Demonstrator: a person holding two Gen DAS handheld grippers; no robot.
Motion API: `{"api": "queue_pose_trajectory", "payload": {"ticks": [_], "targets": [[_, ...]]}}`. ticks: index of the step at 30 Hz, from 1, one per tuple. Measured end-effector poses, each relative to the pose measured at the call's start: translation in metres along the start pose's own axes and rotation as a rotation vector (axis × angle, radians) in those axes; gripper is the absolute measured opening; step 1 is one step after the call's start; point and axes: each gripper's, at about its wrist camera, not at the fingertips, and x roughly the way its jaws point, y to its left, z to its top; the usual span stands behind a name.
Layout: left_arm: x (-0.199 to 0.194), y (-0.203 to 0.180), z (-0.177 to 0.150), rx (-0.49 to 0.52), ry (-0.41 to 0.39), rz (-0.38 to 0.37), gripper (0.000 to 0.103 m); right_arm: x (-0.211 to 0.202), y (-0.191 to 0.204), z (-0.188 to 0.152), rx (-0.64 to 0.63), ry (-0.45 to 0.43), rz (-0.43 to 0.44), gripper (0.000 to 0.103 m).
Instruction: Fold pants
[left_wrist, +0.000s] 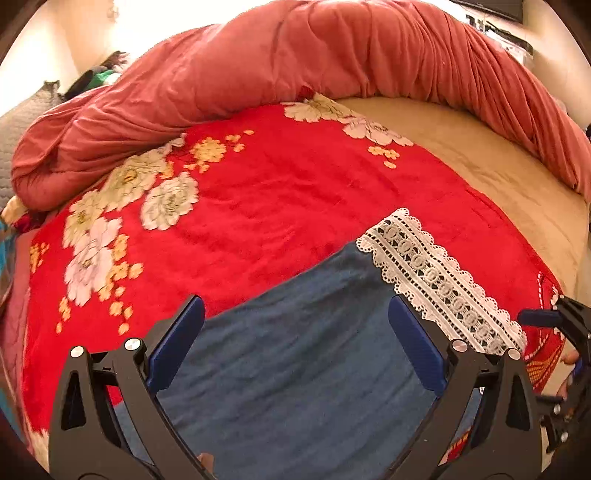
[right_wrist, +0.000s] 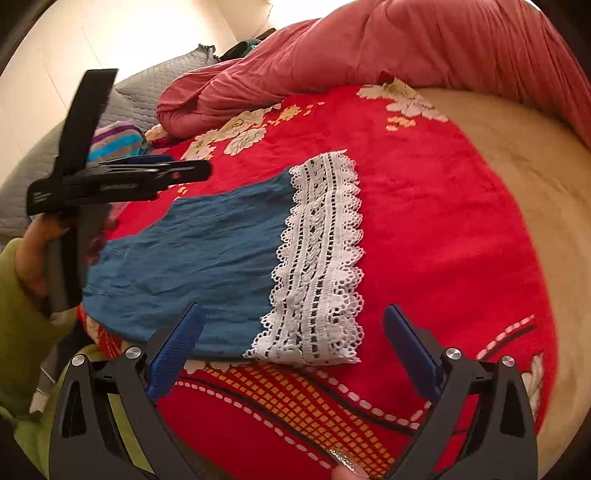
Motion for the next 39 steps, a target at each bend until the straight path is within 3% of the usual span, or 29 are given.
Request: {"api": "queue_pose_trajectory", "payload": {"ticks": [14,18,23,29,32,35,36,37,39], "targets": [[0.076,-0.026,0.021,0.110,0.096,-0.063,0.093,0.019,-0.007,-0.004,0.039,0.003,0.014,0.096],[0.091,-0.026,0.022,0.102,0.104,-0.066,0.093,0.019,-0.009,-0.002,0.046,-0.003,0.017,0.077],[0.103,-0.025,0.016,0.071,0.104,-0.141,0.086,0.025,-0.010,0.004,0.051,0.000,0.025,0.066],[0.107,-0.021,0.013,0.007,0.093,-0.257,0.062,0.036,-0.003,0.009,0.031,0.019,0.043,0.065],[0.107,-0.025,0.013,0.013,0.096,-0.288,0.045,0.044,0.000,0.011,0.020,0.025,0.040,0.058],[0.104,-0.032,0.013,0.026,0.092,-0.316,0.022,0.048,0.005,0.013,-0.007,0.027,0.036,0.048],[0.102,-0.036,0.013,0.046,0.086,-0.304,0.021,0.050,0.006,0.013,-0.014,0.030,0.031,0.042],[0.101,-0.037,0.012,0.053,0.082,-0.297,0.020,0.051,0.006,0.014,-0.017,0.031,0.032,0.029],[0.099,-0.033,0.012,0.028,0.077,-0.312,0.015,0.049,0.006,0.018,-0.006,0.029,0.060,0.023]]}}
